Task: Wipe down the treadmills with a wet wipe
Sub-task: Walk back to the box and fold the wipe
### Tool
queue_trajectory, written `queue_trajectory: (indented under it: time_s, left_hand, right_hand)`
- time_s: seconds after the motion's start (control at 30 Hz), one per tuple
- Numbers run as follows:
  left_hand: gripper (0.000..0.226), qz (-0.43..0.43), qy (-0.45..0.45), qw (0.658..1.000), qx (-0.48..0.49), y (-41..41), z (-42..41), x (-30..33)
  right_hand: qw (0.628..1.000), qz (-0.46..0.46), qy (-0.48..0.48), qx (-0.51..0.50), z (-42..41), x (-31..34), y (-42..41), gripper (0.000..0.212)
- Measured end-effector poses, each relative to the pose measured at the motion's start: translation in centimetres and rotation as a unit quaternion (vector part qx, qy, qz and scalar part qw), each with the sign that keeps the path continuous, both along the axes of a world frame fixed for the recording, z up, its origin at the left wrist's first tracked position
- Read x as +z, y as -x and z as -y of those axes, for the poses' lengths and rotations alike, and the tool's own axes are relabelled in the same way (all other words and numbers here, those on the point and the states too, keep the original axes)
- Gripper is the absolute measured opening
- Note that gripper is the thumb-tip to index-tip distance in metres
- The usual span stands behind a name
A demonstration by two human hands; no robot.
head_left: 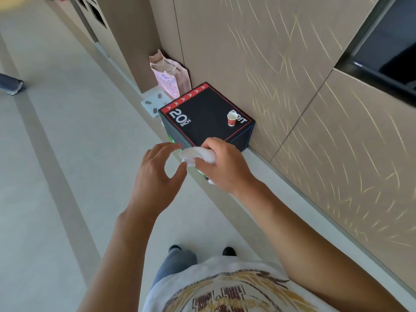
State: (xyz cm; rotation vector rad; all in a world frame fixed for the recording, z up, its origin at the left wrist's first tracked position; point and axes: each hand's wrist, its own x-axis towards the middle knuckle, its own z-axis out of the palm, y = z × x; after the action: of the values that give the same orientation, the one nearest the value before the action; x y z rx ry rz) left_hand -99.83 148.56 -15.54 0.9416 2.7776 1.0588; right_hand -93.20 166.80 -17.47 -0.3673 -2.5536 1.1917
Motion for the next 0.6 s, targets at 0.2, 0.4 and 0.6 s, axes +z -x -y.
queue_trajectory:
  time_s: [0.2, 0.4, 0.6]
  left_hand:
    - [0.034, -0.008, 0.007, 1.000, -0.029, 8.1, -1.7, -0.8]
    - [0.034, -0.025, 0.001, 0.997, -0.079, 19.0, -2.5, -1.4]
    - [0.032, -0.046, -0.001, 0.988, -0.149, 30.3, -2.0, -1.0]
  right_hand:
    - [1.000, -0.015, -0.017, 0.006, -1.5, -0.5, 8.0, 0.026]
    - [0.998, -0.010, -0.030, -0.049, -1.2, -1.1, 17.0, 0.022]
    - [0.995, -0.011, 0.003, -0.095, 1.3, -0.7, 26.0, 0.022]
